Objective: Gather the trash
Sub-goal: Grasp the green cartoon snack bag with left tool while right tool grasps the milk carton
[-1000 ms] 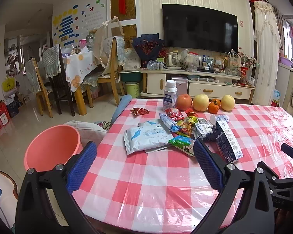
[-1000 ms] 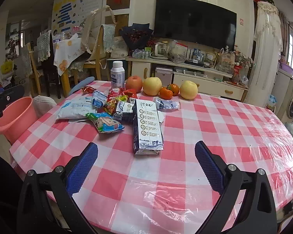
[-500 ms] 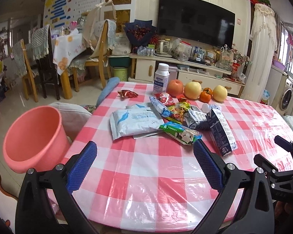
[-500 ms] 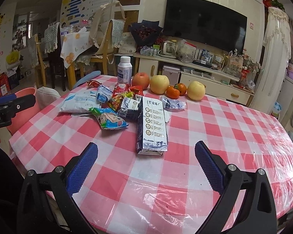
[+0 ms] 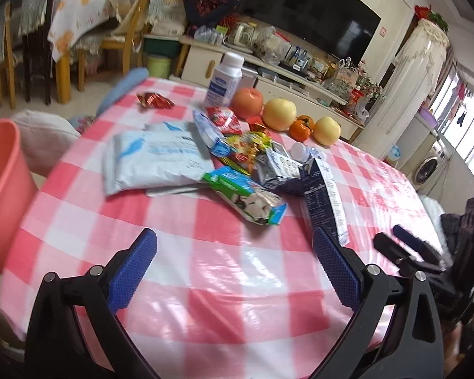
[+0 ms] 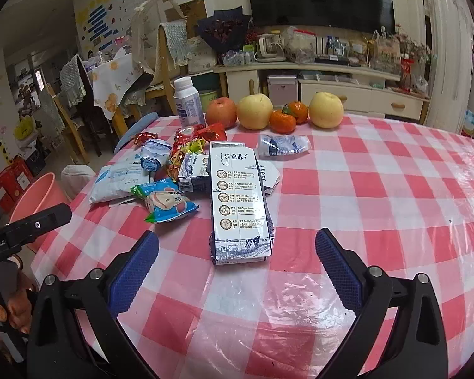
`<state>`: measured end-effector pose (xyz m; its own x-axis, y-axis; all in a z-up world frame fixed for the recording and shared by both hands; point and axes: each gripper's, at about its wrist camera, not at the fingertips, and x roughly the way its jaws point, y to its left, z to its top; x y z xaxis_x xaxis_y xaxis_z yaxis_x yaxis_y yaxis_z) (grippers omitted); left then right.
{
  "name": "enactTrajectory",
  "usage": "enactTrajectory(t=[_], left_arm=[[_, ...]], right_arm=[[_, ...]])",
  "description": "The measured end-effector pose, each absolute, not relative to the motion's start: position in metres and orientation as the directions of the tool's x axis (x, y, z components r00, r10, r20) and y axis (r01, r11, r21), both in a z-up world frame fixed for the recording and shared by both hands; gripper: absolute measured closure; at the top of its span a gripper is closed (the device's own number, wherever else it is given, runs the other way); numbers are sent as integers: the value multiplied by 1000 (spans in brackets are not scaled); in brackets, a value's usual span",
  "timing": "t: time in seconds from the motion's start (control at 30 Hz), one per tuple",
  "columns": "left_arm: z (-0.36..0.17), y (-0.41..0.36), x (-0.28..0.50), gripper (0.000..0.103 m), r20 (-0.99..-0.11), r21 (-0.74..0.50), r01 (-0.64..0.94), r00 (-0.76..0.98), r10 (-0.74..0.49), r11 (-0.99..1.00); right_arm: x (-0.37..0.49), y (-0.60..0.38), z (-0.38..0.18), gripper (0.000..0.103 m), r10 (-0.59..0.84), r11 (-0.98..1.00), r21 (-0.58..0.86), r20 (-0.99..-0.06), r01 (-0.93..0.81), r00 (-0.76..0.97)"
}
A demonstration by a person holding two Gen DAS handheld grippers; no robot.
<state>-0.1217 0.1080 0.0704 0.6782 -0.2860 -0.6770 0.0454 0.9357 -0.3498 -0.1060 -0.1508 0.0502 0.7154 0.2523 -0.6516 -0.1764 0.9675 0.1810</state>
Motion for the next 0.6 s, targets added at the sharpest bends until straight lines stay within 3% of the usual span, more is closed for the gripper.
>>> enactTrajectory(t=[0.27, 0.3, 0.33, 0.37, 0.6], left_arm=[[40, 96, -74, 7, -708, -491, -40, 601, -372, 870], [35, 94, -67, 8, -710, -506, -54, 593, -380, 861], [33, 93, -63, 10, -713, -507, -62, 590, -379, 859], [31, 92, -58, 13, -718, -506, -71, 586, -375, 859], [17, 86, -28, 24, -743, -508, -112, 559, -368, 854]], right_arm=[[-65, -145, 31, 7, 287, 958, 208, -699, -197, 655], [-62, -143, 30, 12, 289, 957, 206, -703, -203, 650], [-58, -141, 28, 20, 300, 954, 213, -707, -211, 641], [-55, -140, 27, 21, 309, 951, 221, -709, -216, 634], [-37, -137, 25, 21, 334, 943, 243, -708, -230, 623]])
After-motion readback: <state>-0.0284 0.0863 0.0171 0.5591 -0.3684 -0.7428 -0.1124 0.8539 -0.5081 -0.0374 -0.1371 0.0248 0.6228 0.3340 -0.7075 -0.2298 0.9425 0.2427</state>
